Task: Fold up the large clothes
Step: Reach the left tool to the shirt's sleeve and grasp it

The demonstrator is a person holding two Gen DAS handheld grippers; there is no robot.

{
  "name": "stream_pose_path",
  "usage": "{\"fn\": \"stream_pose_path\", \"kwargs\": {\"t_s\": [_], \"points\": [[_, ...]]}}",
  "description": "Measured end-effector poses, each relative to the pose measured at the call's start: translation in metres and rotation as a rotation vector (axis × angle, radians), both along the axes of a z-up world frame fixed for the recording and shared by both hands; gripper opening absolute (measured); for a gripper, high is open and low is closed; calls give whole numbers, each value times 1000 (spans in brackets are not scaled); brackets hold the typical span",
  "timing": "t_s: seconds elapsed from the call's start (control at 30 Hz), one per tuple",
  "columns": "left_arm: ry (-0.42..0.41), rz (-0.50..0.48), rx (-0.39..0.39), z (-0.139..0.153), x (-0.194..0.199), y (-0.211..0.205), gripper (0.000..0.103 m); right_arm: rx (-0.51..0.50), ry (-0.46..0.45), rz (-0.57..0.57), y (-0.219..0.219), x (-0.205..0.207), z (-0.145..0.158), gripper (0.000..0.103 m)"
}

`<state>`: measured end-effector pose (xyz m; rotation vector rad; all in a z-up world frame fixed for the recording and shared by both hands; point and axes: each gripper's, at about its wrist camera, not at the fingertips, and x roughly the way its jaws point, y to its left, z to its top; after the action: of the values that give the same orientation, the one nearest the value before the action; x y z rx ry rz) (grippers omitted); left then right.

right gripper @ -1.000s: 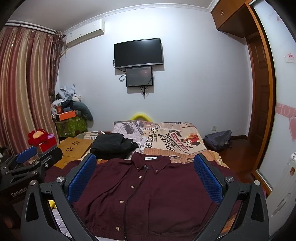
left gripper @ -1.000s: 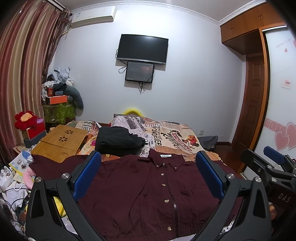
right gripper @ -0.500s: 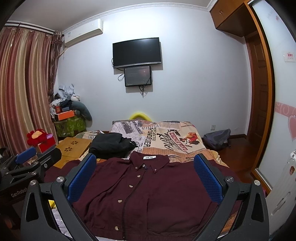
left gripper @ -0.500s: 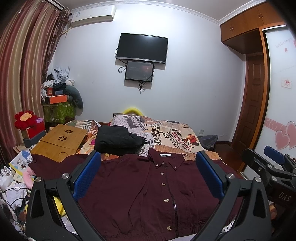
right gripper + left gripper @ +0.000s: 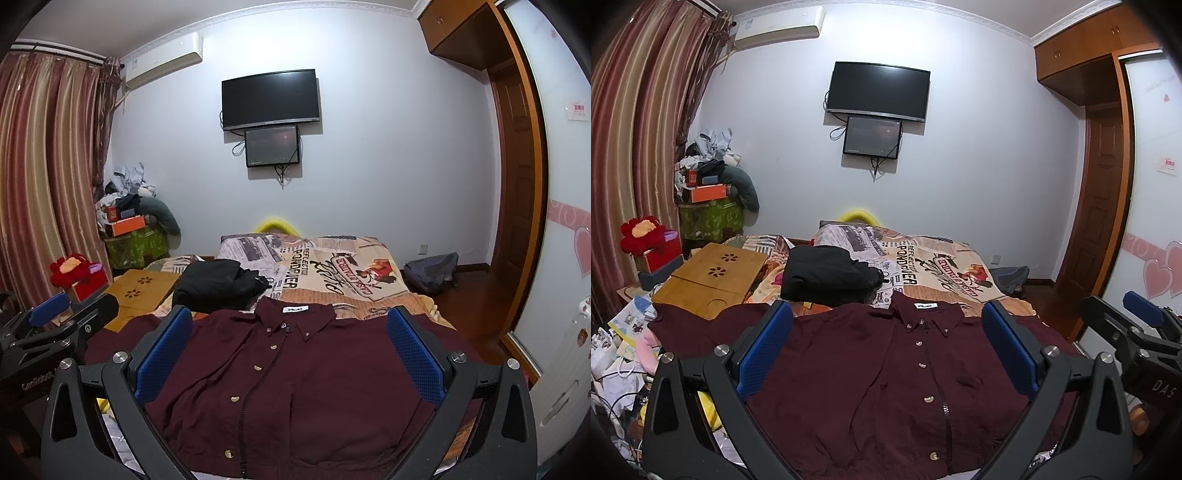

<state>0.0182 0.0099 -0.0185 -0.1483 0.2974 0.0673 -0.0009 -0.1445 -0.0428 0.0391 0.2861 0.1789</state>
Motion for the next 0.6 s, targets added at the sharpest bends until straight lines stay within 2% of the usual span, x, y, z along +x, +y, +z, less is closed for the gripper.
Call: {"fn": "stream_pose_path", "kwargs": {"t_s": [0.3, 0.6], "points": [[12, 31, -37, -2, 23, 35, 103, -37, 9, -26, 6, 20, -3, 103], [26, 202, -53, -3, 57, 127, 103, -86, 27, -29, 18, 56, -10, 103]]}}
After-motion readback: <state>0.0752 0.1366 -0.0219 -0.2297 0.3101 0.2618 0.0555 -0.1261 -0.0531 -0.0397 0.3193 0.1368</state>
